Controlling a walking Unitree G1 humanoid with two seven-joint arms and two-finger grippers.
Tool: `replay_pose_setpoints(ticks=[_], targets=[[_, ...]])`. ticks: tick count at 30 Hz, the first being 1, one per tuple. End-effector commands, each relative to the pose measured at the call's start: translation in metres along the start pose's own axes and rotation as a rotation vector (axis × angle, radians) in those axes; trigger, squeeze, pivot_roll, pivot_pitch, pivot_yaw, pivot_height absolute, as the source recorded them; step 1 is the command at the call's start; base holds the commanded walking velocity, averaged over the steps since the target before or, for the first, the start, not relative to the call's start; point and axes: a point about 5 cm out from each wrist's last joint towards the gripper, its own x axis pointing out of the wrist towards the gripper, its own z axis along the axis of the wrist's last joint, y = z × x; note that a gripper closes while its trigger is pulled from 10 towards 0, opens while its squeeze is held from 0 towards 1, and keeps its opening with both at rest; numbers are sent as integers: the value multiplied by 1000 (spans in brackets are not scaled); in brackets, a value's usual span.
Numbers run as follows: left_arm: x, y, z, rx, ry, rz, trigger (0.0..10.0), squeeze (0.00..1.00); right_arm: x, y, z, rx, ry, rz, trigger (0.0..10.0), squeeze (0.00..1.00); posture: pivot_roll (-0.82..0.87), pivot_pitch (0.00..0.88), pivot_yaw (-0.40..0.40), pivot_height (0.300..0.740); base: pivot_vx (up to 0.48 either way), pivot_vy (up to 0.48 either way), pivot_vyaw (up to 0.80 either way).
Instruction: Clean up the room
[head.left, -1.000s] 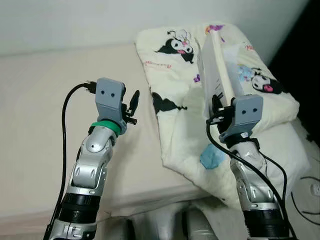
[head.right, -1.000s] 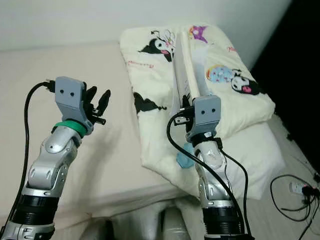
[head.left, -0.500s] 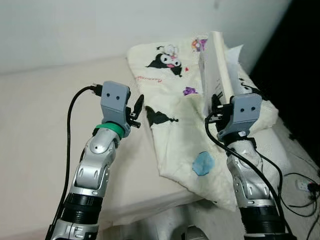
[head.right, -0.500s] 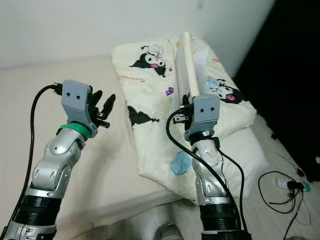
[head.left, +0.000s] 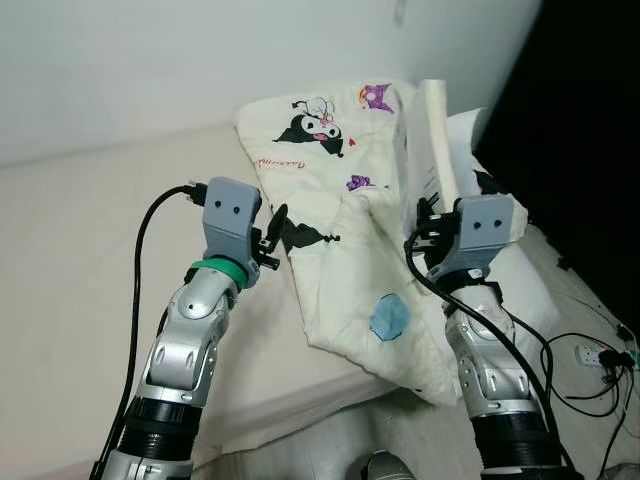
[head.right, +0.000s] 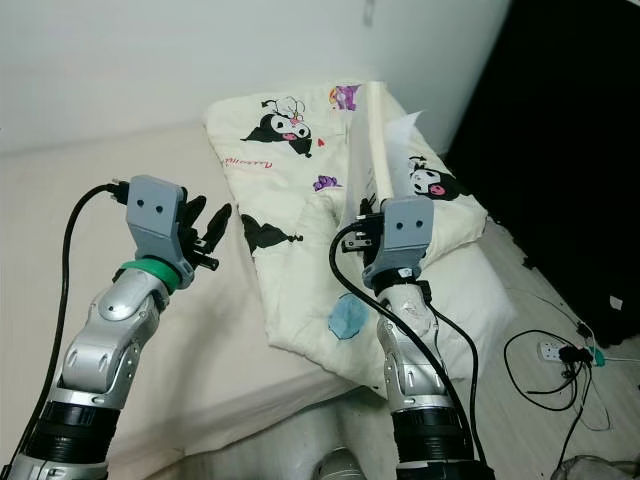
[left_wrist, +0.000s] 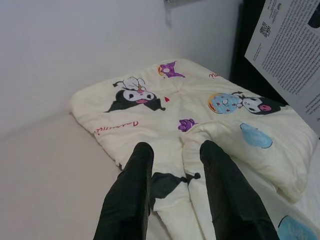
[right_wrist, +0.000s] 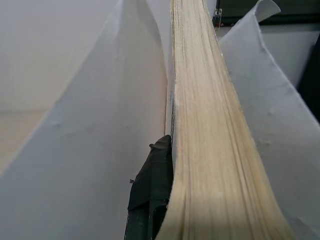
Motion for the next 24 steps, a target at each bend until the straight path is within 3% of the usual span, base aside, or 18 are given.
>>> replay_pose_setpoints(ticks=[1, 17, 24], targets=[[-3, 0, -2, 14, 4, 8, 10000, 0, 1, 1, 4, 7, -34, 3, 10000, 0, -105, 32, 61, 712, 0, 0, 0], [-4, 1, -3, 20, 10, 22, 10000, 0, 0, 3, 2, 13, -26, 11, 10000, 0, -101, 42, 63, 712, 0, 0, 0], [-4, 5, -4, 18, 13, 38, 10000, 0, 2, 8, 1, -27, -24, 42, 10000, 0, -100, 43, 63, 712, 0, 337, 0]])
